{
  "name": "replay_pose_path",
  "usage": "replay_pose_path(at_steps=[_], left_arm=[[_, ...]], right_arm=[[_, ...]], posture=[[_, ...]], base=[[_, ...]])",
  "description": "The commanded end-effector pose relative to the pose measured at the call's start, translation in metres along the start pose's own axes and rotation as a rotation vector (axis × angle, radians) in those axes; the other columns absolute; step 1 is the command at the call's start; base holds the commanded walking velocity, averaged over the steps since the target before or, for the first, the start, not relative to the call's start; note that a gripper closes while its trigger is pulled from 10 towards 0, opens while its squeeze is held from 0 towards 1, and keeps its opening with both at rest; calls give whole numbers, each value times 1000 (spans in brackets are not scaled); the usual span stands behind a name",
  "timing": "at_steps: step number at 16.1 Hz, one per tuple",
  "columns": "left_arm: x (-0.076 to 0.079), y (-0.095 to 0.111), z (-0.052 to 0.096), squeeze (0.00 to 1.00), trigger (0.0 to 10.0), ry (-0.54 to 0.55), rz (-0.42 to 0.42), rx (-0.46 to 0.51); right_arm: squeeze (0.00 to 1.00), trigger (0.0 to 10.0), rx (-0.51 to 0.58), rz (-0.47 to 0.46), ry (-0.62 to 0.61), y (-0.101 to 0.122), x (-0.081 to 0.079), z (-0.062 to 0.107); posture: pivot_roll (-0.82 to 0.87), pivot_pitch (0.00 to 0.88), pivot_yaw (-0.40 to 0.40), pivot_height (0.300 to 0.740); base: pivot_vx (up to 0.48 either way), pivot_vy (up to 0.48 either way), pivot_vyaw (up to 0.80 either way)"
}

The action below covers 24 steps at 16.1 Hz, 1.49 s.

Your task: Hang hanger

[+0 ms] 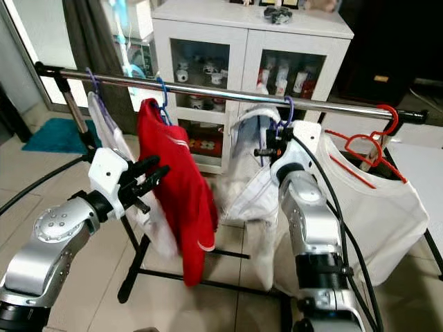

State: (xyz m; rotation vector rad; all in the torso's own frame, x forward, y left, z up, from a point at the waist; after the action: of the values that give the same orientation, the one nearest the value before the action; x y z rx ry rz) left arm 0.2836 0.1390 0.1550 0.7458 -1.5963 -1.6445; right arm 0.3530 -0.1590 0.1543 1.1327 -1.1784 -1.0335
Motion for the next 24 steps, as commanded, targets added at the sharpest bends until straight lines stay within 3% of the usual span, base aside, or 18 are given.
replay_pose_path(at_steps=[1, 5, 9, 16, 22, 23, 24], left_arm=[[0, 8, -1, 0, 10000, -29, -1, 3], [5, 14, -4, 0, 10000, -80, 14, 6], [10, 21, -6, 0, 10000, -115, 7, 9], [10, 18, -5, 0, 10000, -140, 18, -12], [9, 17, -5, 0, 10000, -145, 9, -19], [9, 17, -5, 0, 10000, -147, 8, -16], [9, 17, -6, 0, 10000, -148, 8, -15]], right_arm=[[0, 10000, 82, 17, -7, 23, 7, -10], [0, 10000, 3, 60, 87, 25, -6, -30], [0, 10000, -24, 51, 48, 31, -3, -51], [0, 10000, -171, 69, 65, 4, -8, -55], [0, 10000, -131, 39, 73, 5, -11, -56], [400, 10000, -82, 20, 72, 11, -11, -56], [400, 10000, -63, 14, 71, 14, -10, -56]], posture=[[70, 16, -22, 740], [69, 11, -16, 740], [76, 3, -15, 740], [78, 0, -8, 740], [82, 0, -4, 740], [83, 0, -3, 740], [83, 0, -3, 740]], base=[[0, 0, 0], [0, 0, 0], [0, 0, 0], [0, 0, 0], [0, 0, 0], [0, 0, 0], [0, 0, 0]])
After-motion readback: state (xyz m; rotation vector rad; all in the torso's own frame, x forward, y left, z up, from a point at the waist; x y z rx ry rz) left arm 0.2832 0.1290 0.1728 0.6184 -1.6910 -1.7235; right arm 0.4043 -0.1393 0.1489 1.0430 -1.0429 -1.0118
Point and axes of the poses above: a point about 5 cm out from each wrist's last joint towards the gripper, its own z axis pointing back from the gripper into the wrist, its own y axis along the axis of the wrist's last joint, x = y × z, the point moved 1 cm from there along -z, pointing out of the wrist towards the gripper, and after that the axes turned 14 degrees about z, right-handed, at the moved point
